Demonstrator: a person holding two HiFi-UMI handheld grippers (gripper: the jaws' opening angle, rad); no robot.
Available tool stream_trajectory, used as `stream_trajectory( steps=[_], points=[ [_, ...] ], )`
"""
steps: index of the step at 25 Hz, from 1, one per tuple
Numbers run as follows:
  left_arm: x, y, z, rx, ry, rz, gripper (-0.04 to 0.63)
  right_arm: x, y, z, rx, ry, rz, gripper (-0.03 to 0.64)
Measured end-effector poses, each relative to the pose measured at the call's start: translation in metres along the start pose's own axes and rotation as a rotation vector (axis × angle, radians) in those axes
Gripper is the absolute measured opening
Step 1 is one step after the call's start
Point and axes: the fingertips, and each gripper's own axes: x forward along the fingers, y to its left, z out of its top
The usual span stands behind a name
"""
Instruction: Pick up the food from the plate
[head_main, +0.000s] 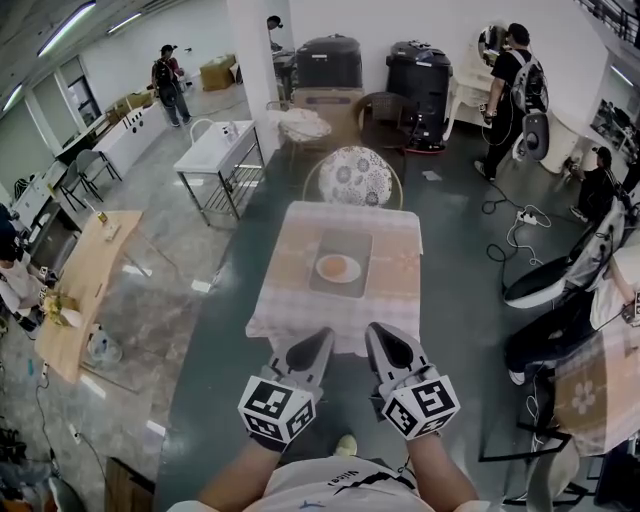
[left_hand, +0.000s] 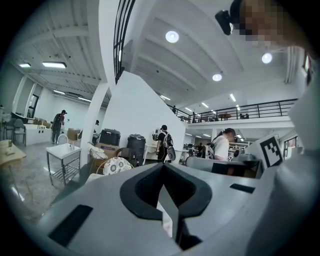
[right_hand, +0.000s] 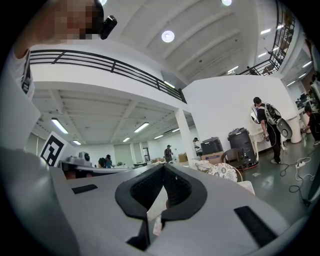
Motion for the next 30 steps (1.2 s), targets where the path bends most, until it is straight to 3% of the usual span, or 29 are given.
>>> stream_trajectory(
  steps=[8,17,30],
  points=[
    [0.043,0.049,0.008,0.002,-0.016,-0.026,0.006,0.051,-0.020,-0.008,-0.012,0.018,-0.028,0.014],
    [0.112,0.138,0.012,0.042,0.026,-0.074,0.006,0.147,-0.058,-0.011,0.001,0.035,-0.117,0.014],
    [0.205,0.210,-0.045,0.134,0.129,-0.191,0.006,0.214,-0.110,-0.048,0.046,0.072,-0.259,0.014]
  ],
)
